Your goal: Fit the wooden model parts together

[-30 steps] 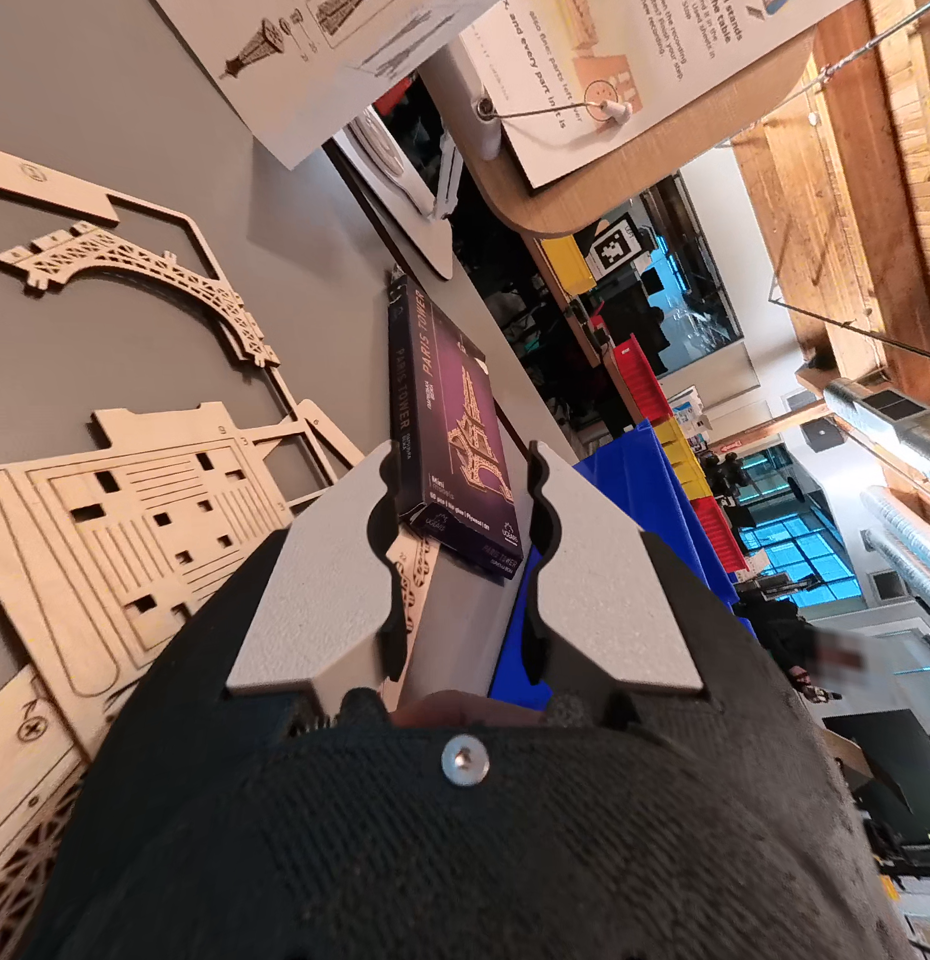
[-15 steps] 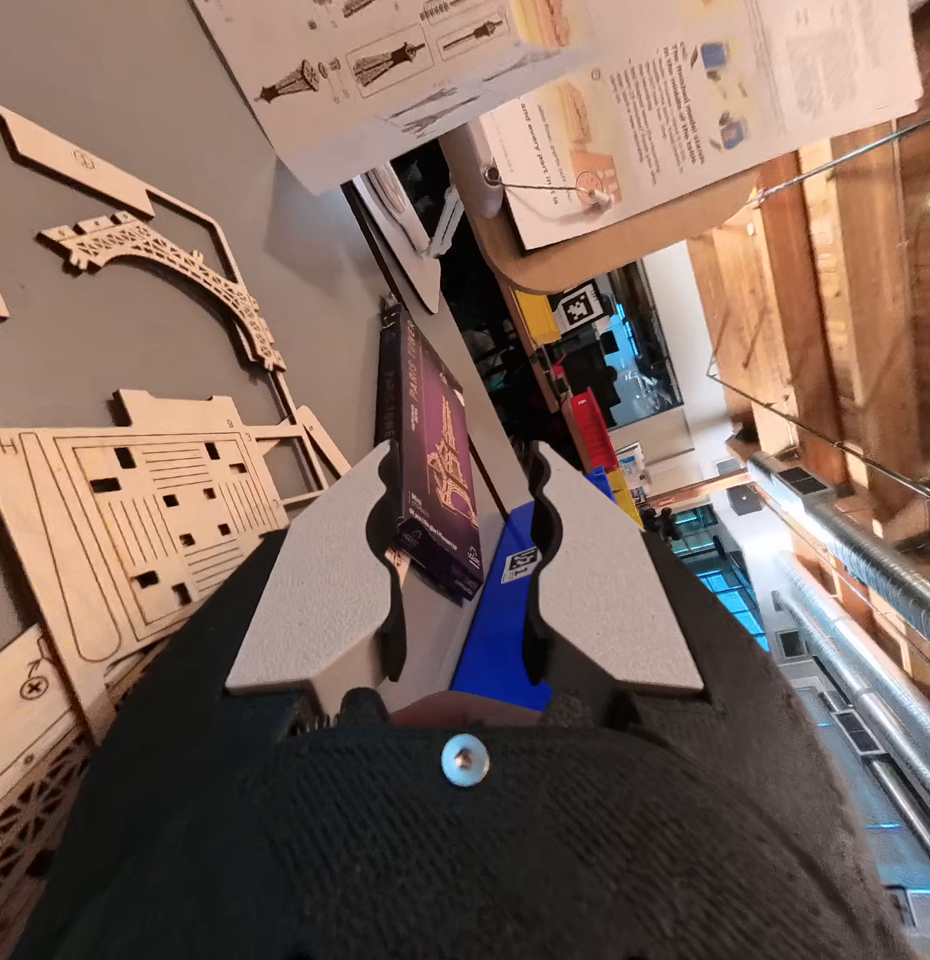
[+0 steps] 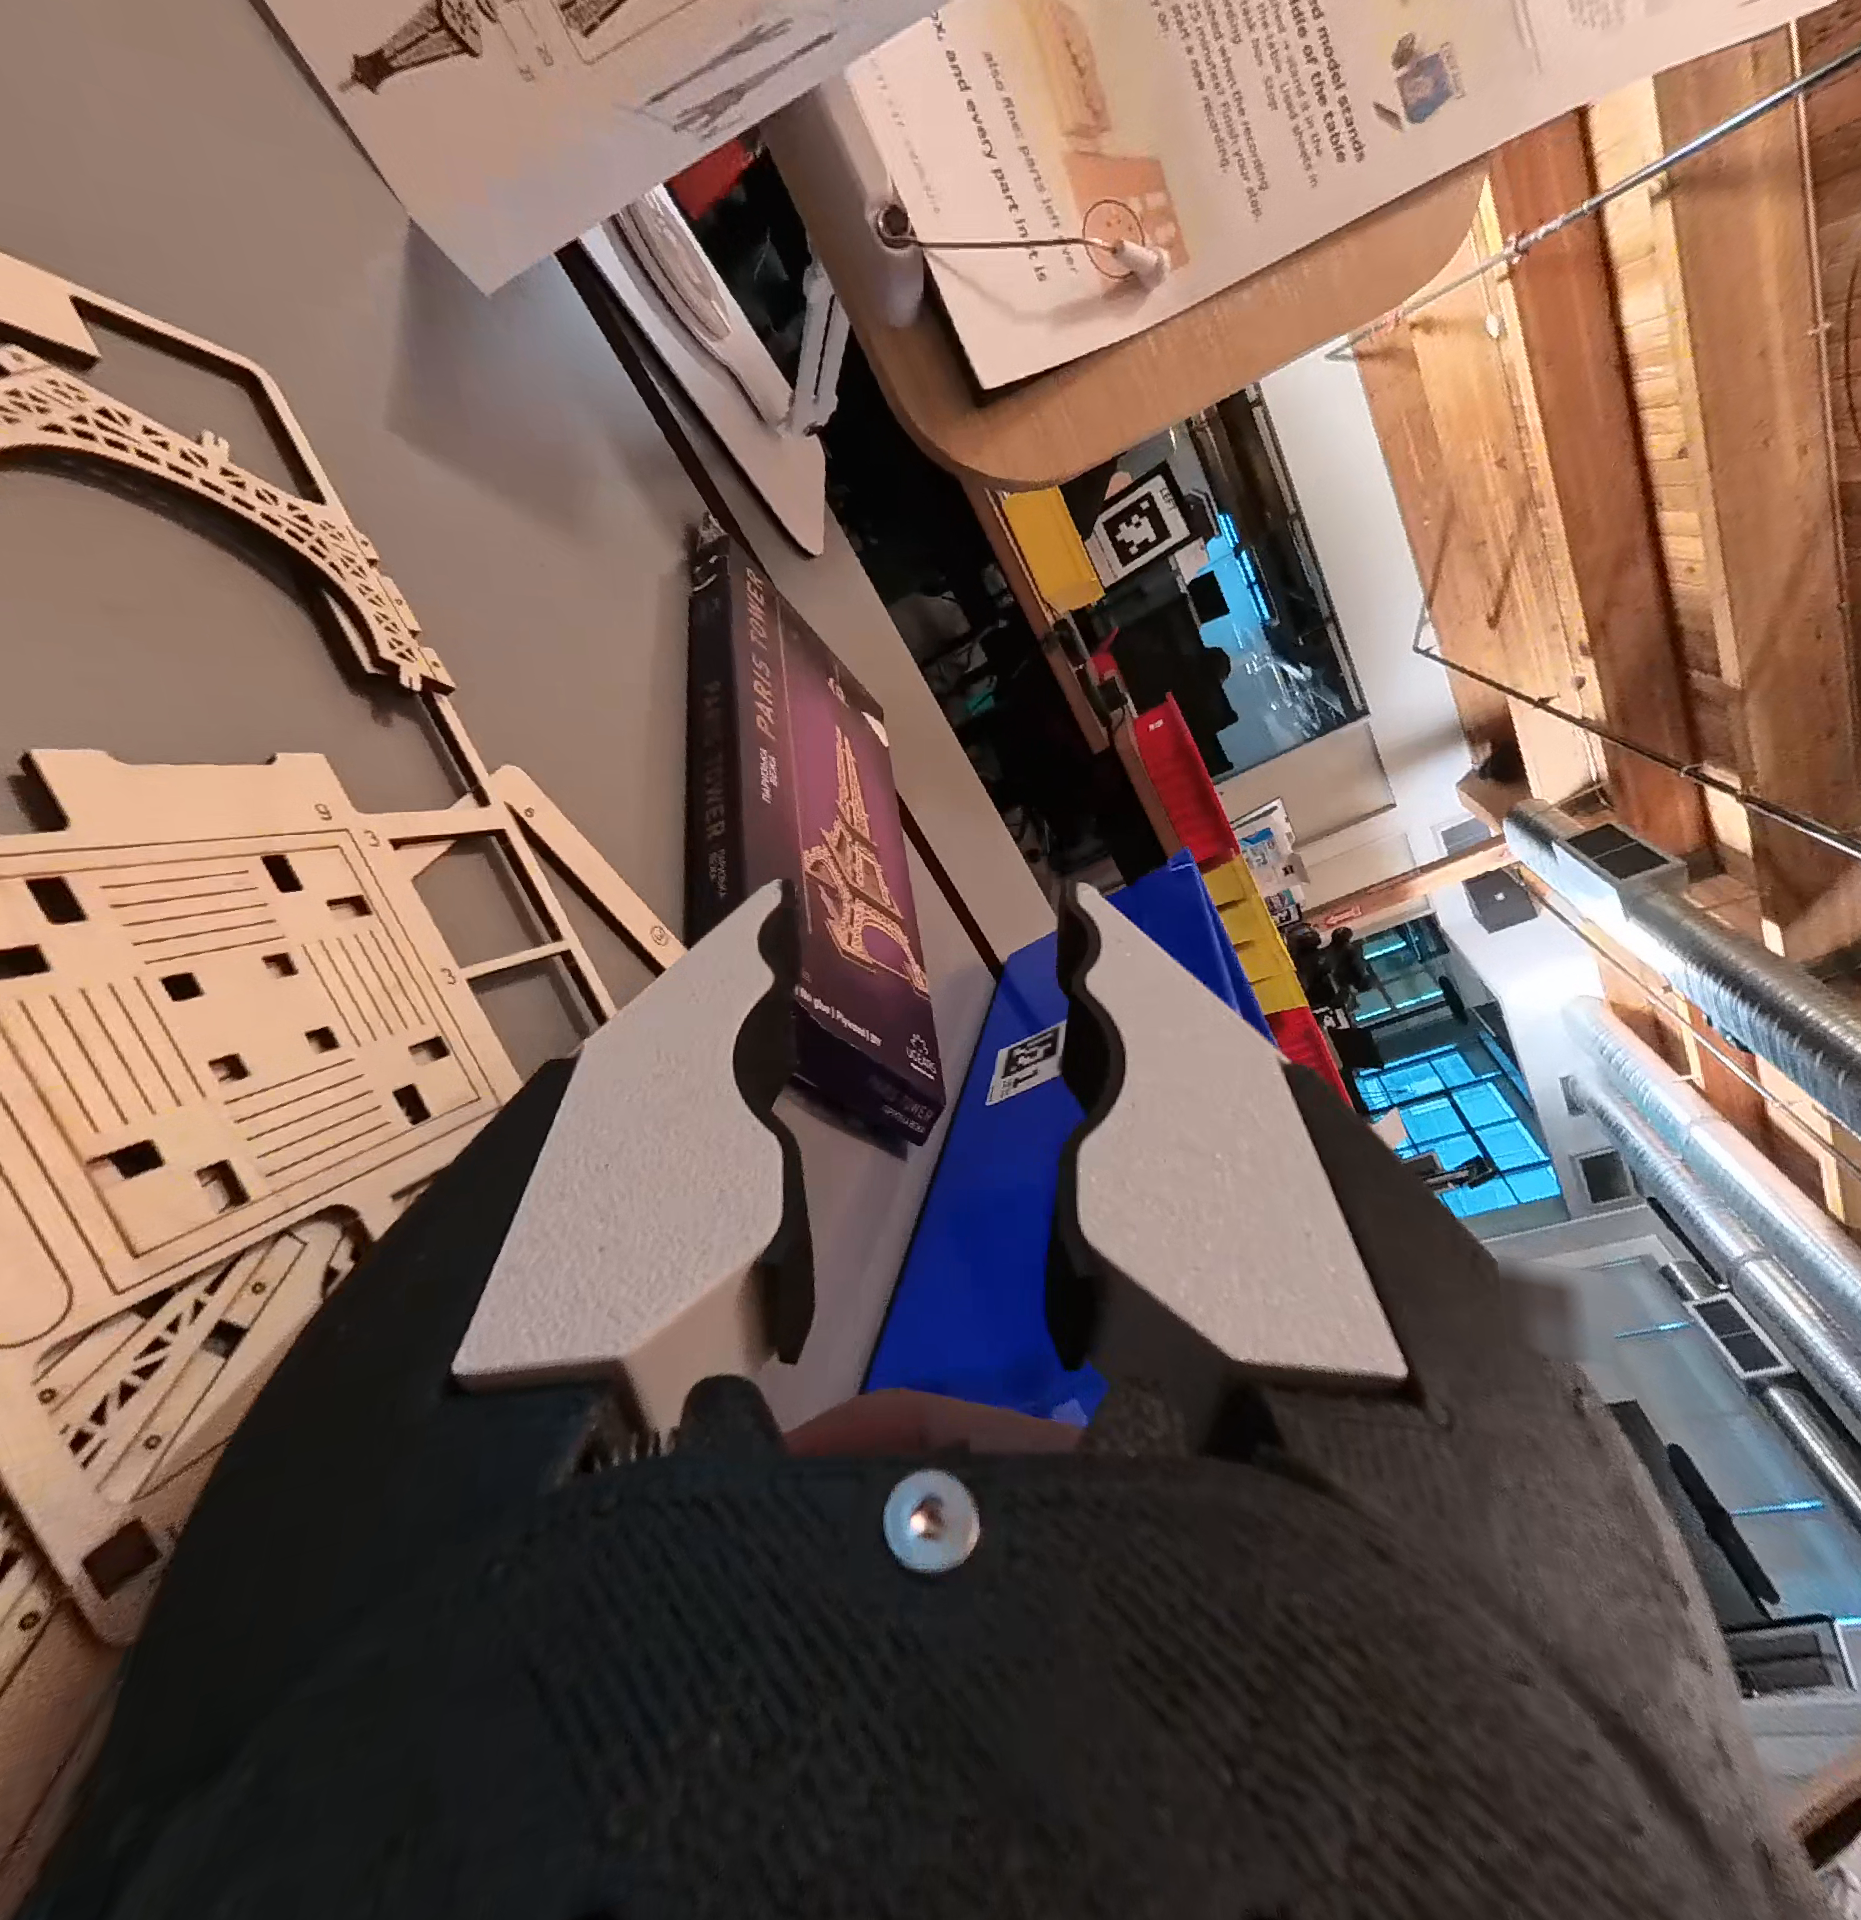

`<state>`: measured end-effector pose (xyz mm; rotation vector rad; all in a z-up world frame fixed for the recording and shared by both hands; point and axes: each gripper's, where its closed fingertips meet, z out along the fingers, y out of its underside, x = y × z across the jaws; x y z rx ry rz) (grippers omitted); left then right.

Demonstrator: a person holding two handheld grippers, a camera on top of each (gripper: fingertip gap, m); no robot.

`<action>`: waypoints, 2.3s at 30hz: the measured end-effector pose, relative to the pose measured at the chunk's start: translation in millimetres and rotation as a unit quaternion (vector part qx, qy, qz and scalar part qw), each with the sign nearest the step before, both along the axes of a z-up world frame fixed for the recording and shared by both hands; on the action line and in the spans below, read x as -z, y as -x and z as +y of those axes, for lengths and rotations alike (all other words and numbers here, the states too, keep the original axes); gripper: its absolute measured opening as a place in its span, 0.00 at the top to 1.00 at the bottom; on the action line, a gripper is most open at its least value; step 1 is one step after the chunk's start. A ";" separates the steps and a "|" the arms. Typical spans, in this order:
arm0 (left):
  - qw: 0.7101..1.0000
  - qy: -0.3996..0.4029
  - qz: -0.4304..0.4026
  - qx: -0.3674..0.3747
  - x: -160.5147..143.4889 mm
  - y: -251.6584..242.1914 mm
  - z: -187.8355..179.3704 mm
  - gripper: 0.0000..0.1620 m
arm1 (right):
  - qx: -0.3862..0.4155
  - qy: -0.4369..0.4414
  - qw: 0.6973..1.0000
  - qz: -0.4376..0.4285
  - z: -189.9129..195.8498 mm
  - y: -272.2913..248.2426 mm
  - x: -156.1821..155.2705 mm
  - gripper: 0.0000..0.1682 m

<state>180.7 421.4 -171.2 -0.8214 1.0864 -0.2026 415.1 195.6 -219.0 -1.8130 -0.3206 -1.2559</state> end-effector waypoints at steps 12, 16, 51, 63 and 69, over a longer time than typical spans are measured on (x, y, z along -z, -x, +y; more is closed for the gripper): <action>1.000 0.005 -0.013 -0.003 -3.5 2.7 2.7 0.82 | -0.017 -0.001 0.999 0.039 9.4 4.8 11.6 0.72; 1.000 0.007 -0.011 -0.002 -2.5 2.4 2.8 0.82 | -0.020 -0.003 0.999 0.041 9.7 5.6 11.4 0.72; 1.000 0.000 0.011 0.007 3.4 -2.9 -1.3 0.82 | -0.040 0.014 0.998 0.045 15.7 13.9 18.6 0.72; 1.000 0.000 0.013 0.008 3.6 -3.1 -1.3 0.82 | -0.042 0.017 0.998 0.043 16.4 15.6 18.9 0.72; 1.000 -0.003 0.015 0.009 4.0 -3.5 -2.2 0.82 | -0.045 0.019 0.998 0.040 17.7 18.0 18.7 0.72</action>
